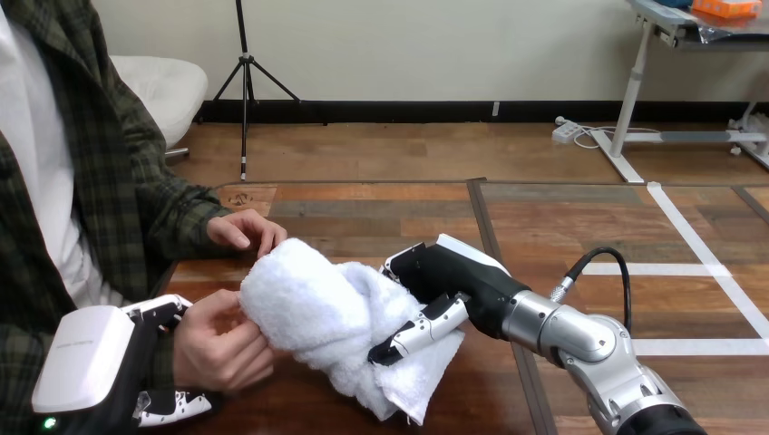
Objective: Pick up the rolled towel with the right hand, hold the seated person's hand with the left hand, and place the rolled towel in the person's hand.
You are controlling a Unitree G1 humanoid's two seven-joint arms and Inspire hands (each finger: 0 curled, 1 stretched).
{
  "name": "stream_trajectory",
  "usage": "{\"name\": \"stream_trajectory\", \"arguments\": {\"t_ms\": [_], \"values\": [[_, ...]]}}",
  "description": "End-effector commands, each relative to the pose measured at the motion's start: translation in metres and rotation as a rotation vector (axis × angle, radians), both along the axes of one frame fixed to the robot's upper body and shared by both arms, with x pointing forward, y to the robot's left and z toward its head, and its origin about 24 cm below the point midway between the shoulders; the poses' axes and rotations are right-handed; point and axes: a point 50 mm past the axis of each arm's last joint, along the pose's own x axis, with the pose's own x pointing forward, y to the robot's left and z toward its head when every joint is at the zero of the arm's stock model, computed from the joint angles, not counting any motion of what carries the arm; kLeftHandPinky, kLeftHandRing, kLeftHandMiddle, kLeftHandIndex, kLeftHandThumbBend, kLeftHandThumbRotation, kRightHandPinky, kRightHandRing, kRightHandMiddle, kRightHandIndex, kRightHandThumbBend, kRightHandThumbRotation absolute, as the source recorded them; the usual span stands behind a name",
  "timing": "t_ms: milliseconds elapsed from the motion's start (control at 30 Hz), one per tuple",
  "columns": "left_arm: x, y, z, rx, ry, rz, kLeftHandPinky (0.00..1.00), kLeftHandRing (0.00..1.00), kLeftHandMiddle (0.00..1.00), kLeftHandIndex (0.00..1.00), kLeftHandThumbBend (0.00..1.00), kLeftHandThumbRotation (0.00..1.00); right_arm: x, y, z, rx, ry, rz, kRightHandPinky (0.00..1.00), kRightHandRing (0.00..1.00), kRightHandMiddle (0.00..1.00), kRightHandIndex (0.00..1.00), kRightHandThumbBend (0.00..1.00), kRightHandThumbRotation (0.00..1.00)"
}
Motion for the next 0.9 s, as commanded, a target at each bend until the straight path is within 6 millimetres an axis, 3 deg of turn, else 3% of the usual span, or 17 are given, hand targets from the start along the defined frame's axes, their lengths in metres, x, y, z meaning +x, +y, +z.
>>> {"name": "stream_trajectory", "arguments": {"t_ms": [0, 867], "values": [[0.007, -0.020, 0.003, -0.046, -0.042, -0.090, 0.41, 0.45, 0.49, 0.52, 0.91, 0.00, 0.019, 0.008, 0.038, 0.040, -0.133, 0.029, 0.22, 0.27, 0.35, 0.40, 0.87, 0.00], [-0.004, -0.028, 0.022, -0.117, -0.115, -0.129, 0.41, 0.43, 0.47, 0.49, 0.94, 0.00, 0.020, 0.002, 0.041, -0.012, -0.164, 0.019, 0.23, 0.28, 0.36, 0.40, 0.87, 0.00]]}}
